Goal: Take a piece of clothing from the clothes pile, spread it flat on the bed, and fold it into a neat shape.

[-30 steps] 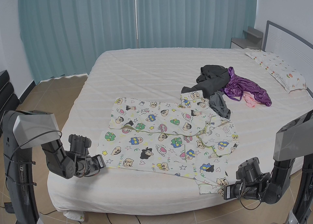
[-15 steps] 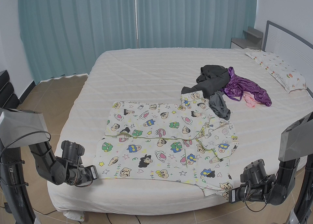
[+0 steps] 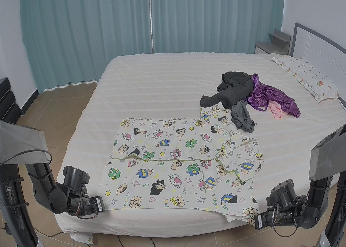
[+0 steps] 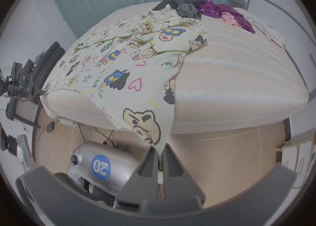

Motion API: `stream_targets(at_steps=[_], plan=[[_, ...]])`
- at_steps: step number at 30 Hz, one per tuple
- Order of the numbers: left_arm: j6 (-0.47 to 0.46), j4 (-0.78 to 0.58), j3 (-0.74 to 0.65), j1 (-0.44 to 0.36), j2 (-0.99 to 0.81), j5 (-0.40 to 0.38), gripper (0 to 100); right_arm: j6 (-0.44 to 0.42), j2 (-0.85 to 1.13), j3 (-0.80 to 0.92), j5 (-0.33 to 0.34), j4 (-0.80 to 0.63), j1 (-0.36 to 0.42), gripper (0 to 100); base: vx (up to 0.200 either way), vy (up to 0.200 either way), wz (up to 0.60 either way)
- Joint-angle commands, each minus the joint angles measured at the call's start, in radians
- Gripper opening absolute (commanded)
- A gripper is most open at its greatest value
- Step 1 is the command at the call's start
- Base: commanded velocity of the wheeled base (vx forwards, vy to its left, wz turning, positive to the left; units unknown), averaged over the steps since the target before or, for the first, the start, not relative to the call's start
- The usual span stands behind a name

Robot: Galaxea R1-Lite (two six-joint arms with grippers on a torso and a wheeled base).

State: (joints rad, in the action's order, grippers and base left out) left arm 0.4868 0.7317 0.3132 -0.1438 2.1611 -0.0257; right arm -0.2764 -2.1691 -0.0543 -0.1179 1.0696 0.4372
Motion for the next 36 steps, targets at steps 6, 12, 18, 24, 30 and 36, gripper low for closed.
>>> stream_targets(at_steps=[6, 12, 18, 24, 30, 36], plan=[[0.007, 0.000, -0.040, -0.008, -0.052, -0.002, 0, -0.010, 0.006, 0.024, 0.020, 0.036, 0.000, 0, 0.000, 0.000, 0.00], [0.016, -0.002, -0.009, -0.010, -0.119, -0.006, 0, -0.043, 0.008, 0.036, 0.069, 0.176, -0.012, 0, 0.000, 0.000, 0.00], [0.088, -0.009, 0.070, -0.011, -0.168, -0.006, 0, -0.078, 0.011, 0.044, 0.078, 0.286, -0.041, 0, 0.000, 0.000, 0.00], [0.128, -0.092, 0.181, -0.011, -0.195, -0.006, 0, -0.090, 0.029, 0.053, 0.115, 0.391, -0.097, 0, 0.000, 0.000, 0.00], [0.208, -0.278, 0.365, -0.008, -0.196, -0.062, 0, -0.093, 0.026, 0.034, 0.119, 0.403, -0.134, 0, 0.000, 0.000, 0.00], [0.234, -0.405, 0.518, 0.000, -0.164, -0.074, 0, -0.096, 0.017, -0.027, 0.118, 0.400, -0.155, 0, 0.000, 0.000, 0.00]])
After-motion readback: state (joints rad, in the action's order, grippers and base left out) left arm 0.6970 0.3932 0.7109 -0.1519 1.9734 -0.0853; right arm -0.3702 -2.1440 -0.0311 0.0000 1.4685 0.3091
